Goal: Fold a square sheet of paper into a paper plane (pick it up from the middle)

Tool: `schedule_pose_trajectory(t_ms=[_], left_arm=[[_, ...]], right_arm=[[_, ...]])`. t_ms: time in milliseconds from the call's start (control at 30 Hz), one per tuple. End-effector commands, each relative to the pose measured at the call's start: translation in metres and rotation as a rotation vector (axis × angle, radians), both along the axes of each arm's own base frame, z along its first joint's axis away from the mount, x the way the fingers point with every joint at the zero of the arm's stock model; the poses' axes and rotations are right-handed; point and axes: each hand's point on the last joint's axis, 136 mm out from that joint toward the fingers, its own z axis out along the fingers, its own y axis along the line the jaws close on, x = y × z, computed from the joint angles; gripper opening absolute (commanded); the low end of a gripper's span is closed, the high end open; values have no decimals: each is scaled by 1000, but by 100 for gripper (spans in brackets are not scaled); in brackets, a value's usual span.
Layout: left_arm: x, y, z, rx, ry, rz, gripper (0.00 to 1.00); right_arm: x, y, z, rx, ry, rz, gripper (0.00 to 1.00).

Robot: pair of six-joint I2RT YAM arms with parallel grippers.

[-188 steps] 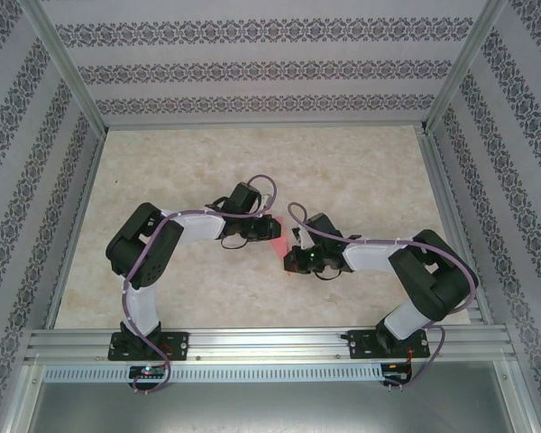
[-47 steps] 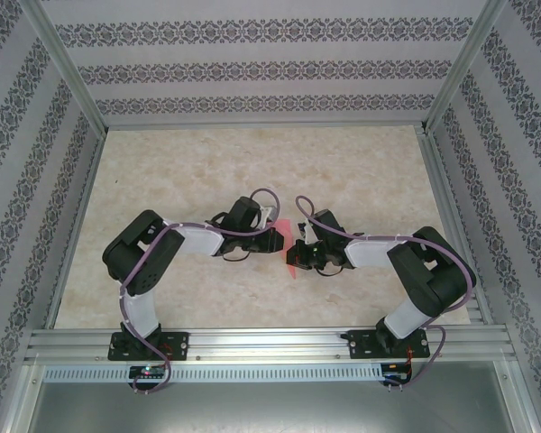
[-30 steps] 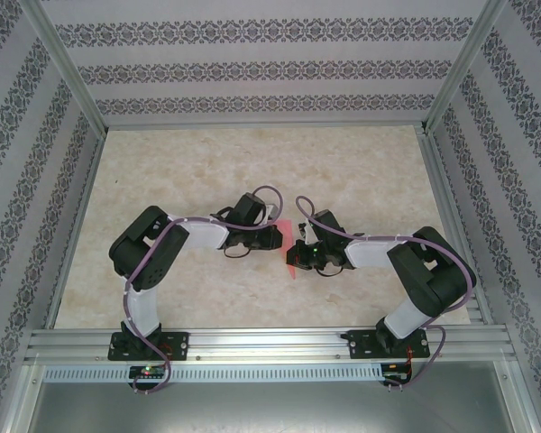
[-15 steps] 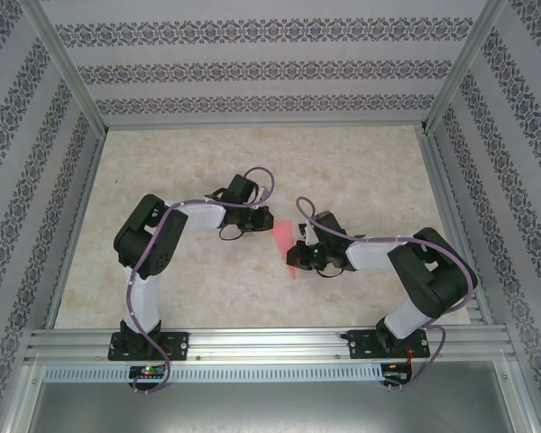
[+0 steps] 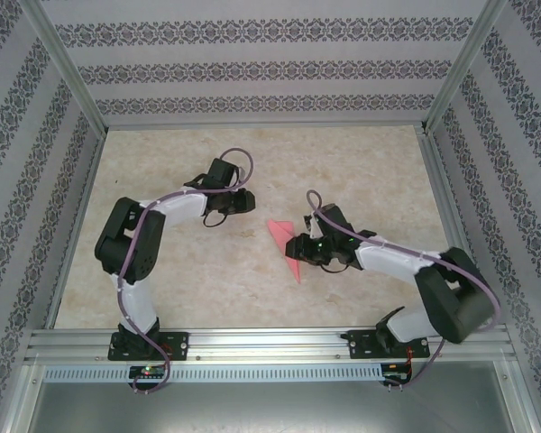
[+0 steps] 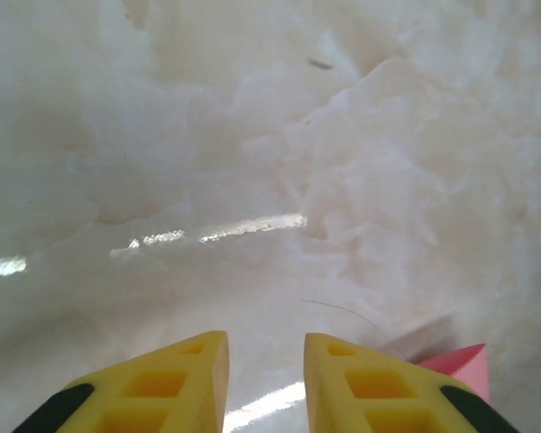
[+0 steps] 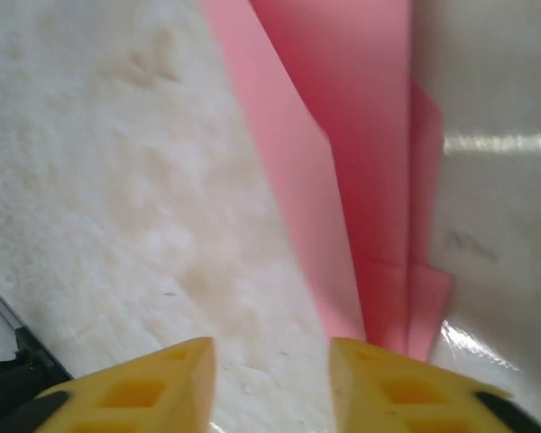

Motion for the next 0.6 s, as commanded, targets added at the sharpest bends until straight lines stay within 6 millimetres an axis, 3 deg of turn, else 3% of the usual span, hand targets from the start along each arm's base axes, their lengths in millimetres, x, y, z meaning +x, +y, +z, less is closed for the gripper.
schedule_pose_trajectory(t_ms=[0, 167, 333, 567], left_arm=[[-18, 9, 14, 24, 8, 33, 34], [-49, 0, 23, 53, 18, 28, 44], [-86, -32, 17, 119, 58, -7, 58], [-120, -80, 11, 268, 32, -62, 75]], right_arm=[[23, -19, 33, -50, -109, -110, 52], [31, -68, 28, -172, -130, -280, 64], [29, -116, 10, -269, -106, -467, 76], [18, -152, -6, -339, -68, -575, 93]])
